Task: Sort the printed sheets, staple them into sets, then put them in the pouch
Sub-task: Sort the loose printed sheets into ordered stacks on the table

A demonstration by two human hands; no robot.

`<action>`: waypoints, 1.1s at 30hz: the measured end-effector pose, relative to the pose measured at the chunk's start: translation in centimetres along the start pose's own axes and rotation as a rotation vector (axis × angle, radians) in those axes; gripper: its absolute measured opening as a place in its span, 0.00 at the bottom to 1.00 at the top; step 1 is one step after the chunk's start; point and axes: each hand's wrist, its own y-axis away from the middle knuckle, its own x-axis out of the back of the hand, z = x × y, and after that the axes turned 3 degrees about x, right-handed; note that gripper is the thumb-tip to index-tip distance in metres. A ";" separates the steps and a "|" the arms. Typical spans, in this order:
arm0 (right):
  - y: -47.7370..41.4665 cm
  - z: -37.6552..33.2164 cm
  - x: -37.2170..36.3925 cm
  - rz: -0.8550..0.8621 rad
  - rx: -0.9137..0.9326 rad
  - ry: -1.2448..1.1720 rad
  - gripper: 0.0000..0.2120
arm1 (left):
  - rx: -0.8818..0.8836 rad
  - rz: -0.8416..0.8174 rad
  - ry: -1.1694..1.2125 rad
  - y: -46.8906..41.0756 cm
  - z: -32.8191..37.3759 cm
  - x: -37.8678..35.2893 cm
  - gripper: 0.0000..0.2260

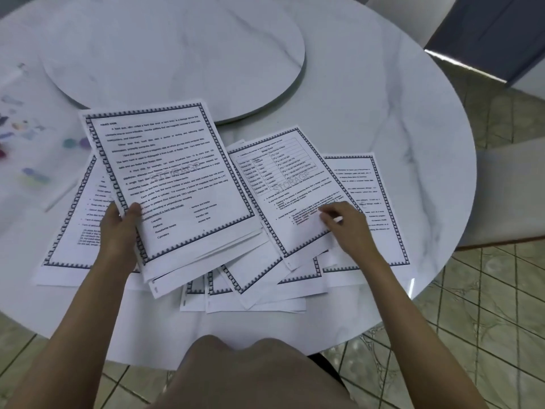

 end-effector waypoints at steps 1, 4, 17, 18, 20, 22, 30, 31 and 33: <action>-0.4 0.5 0.6 0.038 -0.025 0.017 0.11 | 0.000 0.005 0.003 0.0 -0.1 0.0 0.15; -1.5 2.2 2.0 0.122 -0.082 0.079 0.11 | 0.009 0.012 0.000 0.2 -0.2 0.2 0.16; -3.4 4.0 2.0 -0.022 -0.233 0.341 0.27 | -0.046 0.064 0.015 1.3 0.5 1.1 0.16; -3.3 4.0 1.8 -0.017 -0.226 0.358 0.27 | -0.049 0.072 0.014 1.3 0.5 1.2 0.16; -3.2 3.9 1.8 -0.010 -0.223 0.378 0.27 | -0.058 0.078 0.011 1.5 0.6 1.4 0.15; -3.4 3.8 2.0 -0.016 -0.250 0.411 0.28 | -0.070 0.076 0.016 1.7 0.7 1.4 0.15; -5.4 3.1 2.6 -0.089 -0.450 0.302 0.34 | -0.122 0.123 0.037 3.0 0.7 0.9 0.14; -5.6 3.2 2.7 -0.096 -0.460 0.280 0.34 | -0.119 0.126 0.042 3.1 0.7 0.9 0.14; -5.9 3.5 2.9 -0.097 -0.456 0.231 0.29 | -0.114 0.125 0.050 3.3 0.6 1.0 0.15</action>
